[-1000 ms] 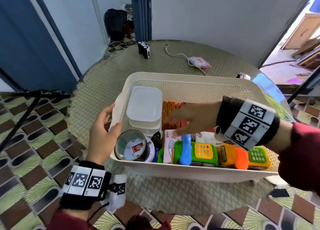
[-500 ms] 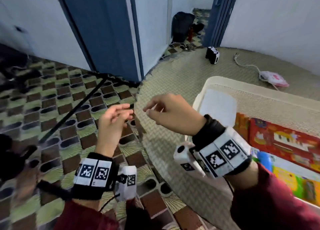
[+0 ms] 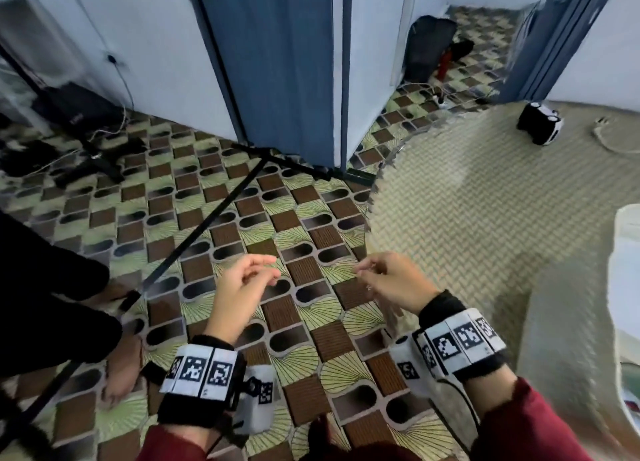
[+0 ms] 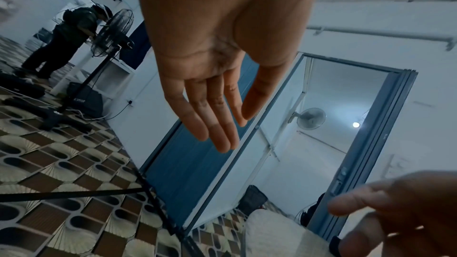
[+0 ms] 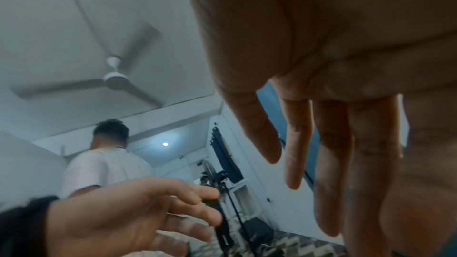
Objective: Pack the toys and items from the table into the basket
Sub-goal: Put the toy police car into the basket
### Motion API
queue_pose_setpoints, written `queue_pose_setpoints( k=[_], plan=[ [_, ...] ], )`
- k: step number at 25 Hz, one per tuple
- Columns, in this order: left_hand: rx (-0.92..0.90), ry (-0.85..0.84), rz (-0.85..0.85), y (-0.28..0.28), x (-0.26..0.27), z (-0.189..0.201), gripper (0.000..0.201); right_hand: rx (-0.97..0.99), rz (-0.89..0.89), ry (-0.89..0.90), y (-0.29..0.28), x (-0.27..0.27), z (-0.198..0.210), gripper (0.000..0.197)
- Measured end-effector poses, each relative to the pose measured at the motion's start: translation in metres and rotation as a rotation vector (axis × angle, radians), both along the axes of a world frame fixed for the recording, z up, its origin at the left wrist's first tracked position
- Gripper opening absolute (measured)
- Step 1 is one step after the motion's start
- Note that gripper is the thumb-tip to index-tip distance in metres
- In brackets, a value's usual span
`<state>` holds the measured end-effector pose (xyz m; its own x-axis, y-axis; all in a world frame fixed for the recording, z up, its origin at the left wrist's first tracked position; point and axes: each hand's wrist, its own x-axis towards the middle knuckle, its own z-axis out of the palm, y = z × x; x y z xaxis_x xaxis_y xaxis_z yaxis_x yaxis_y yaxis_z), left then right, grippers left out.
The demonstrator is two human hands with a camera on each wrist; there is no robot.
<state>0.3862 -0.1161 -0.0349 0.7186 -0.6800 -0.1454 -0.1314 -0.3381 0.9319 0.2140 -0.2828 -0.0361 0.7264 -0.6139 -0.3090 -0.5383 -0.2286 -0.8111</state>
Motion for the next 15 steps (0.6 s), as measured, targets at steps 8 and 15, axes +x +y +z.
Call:
queue_pose_setpoints(
  k=[8,15],
  plan=[
    [0.146,0.079,-0.254,-0.068,0.080,-0.026,0.016,0.227,-0.412,0.091,-0.059,0.002,-0.062,0.014],
    [0.144,0.076,-0.405,-0.197,0.154,-0.039,0.018,0.207,-0.674,0.052,-0.149,0.048,-0.083,0.019]
  ],
)
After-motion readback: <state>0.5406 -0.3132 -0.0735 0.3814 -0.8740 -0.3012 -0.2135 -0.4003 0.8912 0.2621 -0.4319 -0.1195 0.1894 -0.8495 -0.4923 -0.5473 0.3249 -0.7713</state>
